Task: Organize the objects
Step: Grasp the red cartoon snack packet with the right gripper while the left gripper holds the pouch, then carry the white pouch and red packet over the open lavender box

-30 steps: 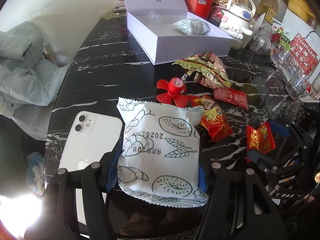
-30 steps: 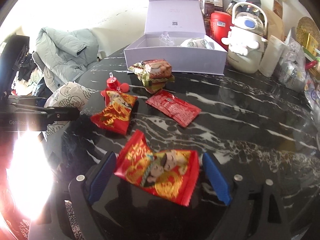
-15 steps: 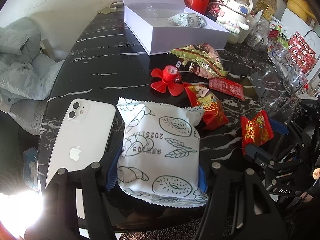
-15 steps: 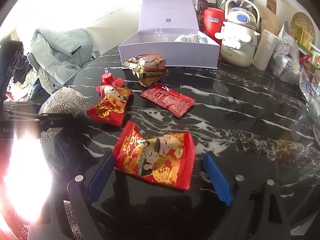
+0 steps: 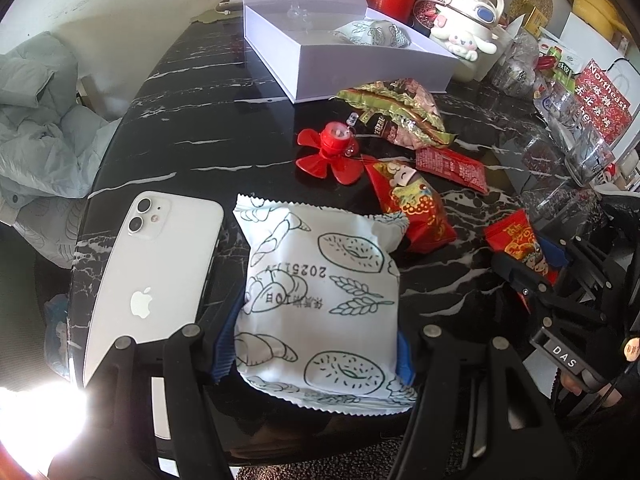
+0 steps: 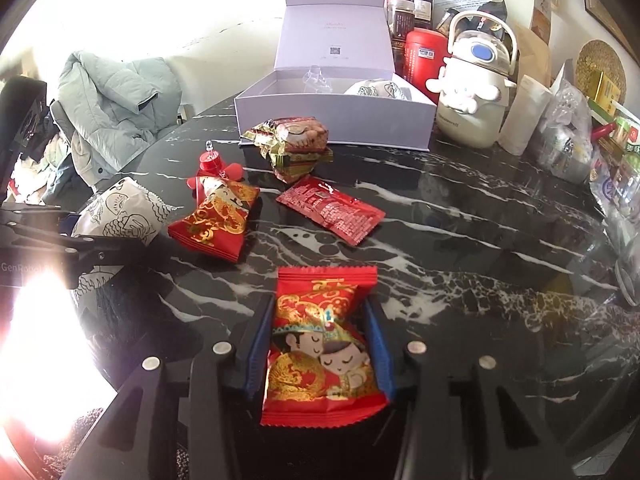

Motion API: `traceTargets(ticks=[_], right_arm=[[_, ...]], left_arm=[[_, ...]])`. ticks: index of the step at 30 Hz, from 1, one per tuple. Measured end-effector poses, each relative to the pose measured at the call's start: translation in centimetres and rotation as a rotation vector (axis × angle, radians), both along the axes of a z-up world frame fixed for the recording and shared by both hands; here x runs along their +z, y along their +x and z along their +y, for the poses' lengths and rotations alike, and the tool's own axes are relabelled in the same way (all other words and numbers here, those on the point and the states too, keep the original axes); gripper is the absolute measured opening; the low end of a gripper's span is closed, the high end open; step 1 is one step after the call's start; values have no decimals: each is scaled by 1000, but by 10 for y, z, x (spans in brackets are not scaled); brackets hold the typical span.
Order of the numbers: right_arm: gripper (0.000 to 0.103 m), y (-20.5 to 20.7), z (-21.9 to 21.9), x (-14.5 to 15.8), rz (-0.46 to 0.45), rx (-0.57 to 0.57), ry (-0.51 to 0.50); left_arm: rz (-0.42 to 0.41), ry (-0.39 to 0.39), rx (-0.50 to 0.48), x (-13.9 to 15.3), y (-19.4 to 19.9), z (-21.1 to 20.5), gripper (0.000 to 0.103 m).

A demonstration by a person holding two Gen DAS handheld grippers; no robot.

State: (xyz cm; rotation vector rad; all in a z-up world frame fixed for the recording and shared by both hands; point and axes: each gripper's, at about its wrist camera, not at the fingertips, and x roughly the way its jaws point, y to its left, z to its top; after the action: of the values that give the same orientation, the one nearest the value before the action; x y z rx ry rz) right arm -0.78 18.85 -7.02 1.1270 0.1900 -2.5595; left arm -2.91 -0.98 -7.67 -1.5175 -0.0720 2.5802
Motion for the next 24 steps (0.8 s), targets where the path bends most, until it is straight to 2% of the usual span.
traceTargets(ticks=[7,14,24], right_arm=[[44,-3,4,6,-15,4,-32],[44,-5,3,26,22,33,-55],[44,-11,-2,58,77,97,-67]], left_arm=[[15,14,3,6,0,-1,60],[41,30,8,18,-3,-3,60],[114,9,-4,46,-9,2,60]])
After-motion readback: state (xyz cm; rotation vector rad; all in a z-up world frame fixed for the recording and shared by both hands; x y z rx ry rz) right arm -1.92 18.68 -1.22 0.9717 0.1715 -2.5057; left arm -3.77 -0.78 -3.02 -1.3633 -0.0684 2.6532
